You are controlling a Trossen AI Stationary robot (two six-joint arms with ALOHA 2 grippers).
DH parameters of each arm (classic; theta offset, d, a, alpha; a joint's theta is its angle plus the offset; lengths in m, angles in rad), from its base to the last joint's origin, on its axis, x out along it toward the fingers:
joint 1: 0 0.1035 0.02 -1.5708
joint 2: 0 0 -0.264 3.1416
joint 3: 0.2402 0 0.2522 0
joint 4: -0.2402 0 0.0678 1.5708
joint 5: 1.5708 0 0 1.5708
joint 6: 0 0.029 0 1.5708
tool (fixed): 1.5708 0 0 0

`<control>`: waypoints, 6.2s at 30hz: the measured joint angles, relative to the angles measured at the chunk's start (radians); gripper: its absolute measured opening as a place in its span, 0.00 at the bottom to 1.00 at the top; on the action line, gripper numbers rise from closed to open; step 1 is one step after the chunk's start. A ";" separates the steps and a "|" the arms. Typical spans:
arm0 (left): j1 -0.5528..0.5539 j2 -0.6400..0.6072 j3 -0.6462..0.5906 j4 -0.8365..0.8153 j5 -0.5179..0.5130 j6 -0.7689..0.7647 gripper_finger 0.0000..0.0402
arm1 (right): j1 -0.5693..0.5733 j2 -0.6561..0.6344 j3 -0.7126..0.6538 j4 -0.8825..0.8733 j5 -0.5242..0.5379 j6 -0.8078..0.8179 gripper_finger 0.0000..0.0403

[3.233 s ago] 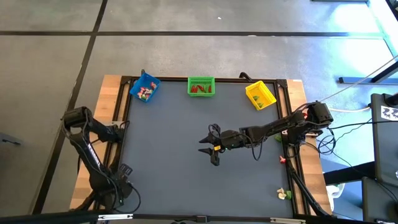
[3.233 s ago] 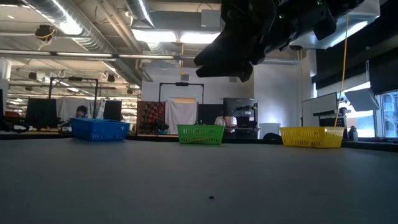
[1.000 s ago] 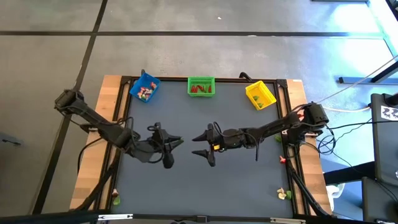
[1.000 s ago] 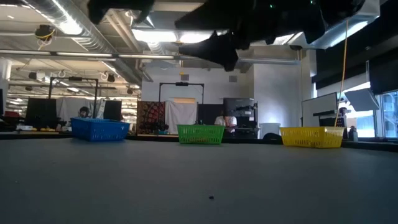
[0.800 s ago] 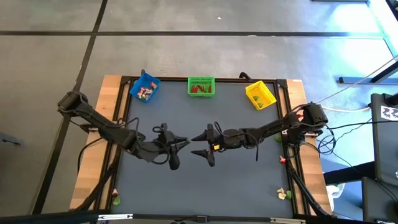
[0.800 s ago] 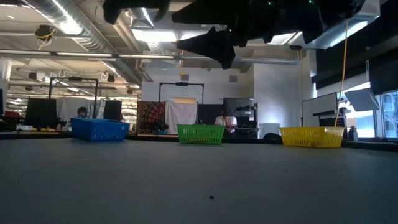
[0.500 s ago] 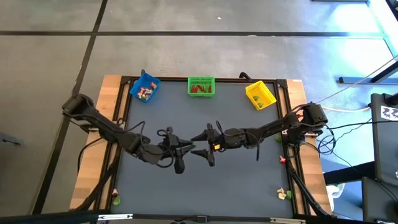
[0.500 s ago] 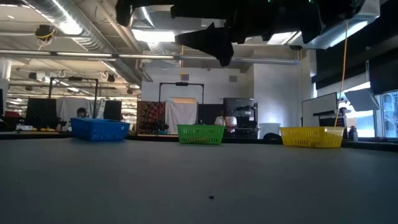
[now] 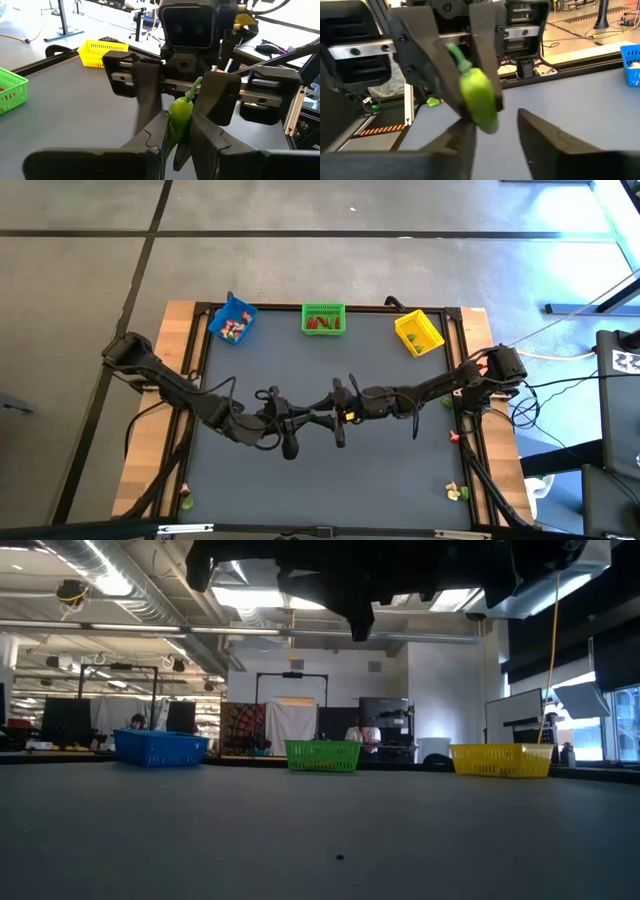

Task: Sort produce into baskets
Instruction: Put the green chili pepper into the green bin, then put the brown mushroom into the blue bin

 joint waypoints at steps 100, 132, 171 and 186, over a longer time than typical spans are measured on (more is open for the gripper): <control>-0.054 -0.151 0.000 -0.588 0.009 0.020 0.52 | -0.620 -0.002 0.000 -0.372 -0.090 0.054 0.07; -0.037 -0.151 0.000 -0.590 0.008 0.047 0.52 | -0.770 0.078 0.292 -0.611 -0.161 0.053 0.07; -0.006 -0.151 0.000 -0.603 0.009 -0.030 0.52 | -0.757 0.218 0.461 -0.943 -0.281 -0.097 0.36; -0.035 -0.151 0.000 -0.609 0.174 -0.045 0.52 | -0.384 0.092 0.547 -1.247 -0.311 -0.237 0.34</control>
